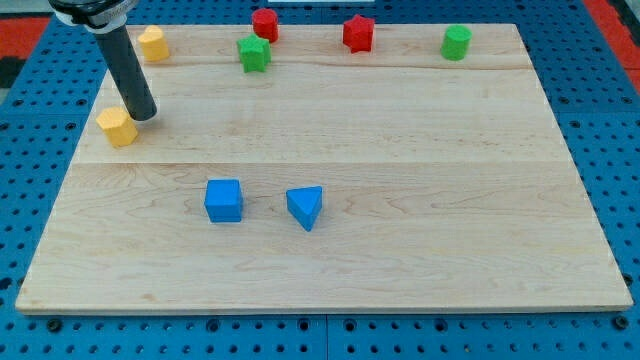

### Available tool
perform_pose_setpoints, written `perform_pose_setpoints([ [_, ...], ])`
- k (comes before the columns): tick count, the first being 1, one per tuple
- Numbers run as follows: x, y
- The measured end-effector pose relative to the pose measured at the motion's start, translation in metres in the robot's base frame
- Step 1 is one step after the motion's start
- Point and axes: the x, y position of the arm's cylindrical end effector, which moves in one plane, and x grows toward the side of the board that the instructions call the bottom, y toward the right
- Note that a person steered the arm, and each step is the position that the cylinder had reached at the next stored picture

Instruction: Move the blue triangle to the center right of the board

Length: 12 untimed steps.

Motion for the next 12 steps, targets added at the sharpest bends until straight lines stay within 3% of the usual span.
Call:
perform_pose_setpoints([
  [2, 0.000, 0.024],
  [3, 0.002, 0.073],
  [5, 0.068, 0.108],
  [9, 0.126, 0.155],
  [12, 0.142, 0.214],
])
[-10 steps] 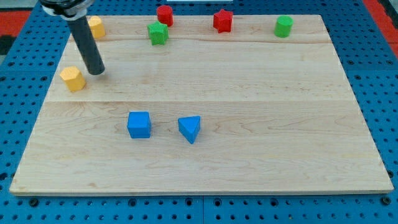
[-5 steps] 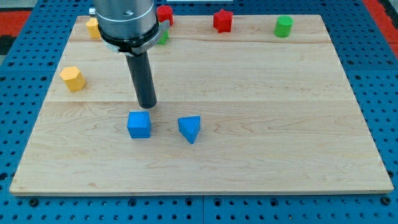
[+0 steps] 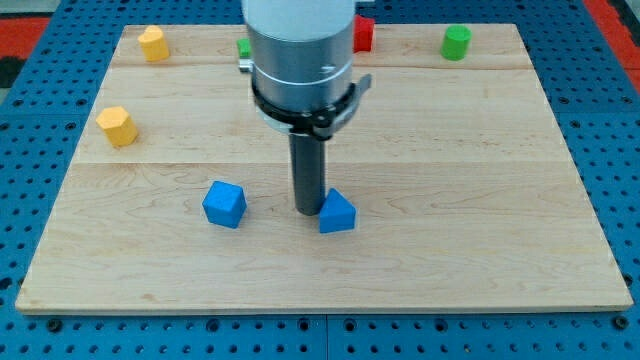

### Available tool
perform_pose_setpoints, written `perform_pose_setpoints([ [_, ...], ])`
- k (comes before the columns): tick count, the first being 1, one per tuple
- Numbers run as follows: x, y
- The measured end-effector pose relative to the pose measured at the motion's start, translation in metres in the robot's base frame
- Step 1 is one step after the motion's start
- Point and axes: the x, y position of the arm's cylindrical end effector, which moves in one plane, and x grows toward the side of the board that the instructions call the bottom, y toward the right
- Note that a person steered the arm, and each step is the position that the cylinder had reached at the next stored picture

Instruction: Move the blue triangle to the center right of the board

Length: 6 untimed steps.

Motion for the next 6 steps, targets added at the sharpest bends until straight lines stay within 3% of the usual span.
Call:
perform_pose_setpoints([
  [2, 0.042, 0.026],
  [6, 0.029, 0.145],
])
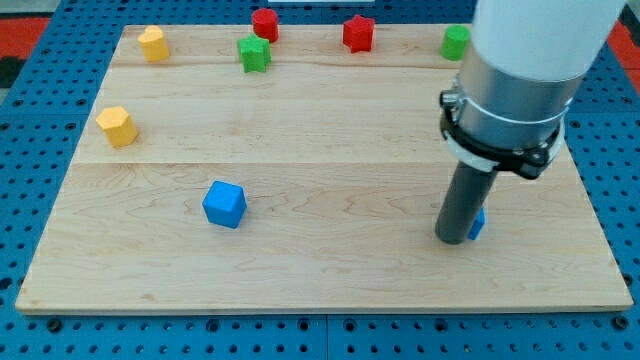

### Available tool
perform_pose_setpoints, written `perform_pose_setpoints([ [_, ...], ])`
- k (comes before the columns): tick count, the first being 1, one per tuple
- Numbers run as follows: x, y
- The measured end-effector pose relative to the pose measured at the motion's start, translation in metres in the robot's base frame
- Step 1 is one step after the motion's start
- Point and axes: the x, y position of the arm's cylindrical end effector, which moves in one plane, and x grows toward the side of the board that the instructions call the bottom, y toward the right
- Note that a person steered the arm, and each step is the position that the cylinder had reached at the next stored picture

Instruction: Move the blue triangle to the center right of the board

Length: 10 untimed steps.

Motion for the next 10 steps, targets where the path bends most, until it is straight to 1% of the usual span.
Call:
perform_pose_setpoints([
  [3, -0.028, 0.059],
  [6, -0.030, 0.079],
  [10, -0.107, 0.082],
])
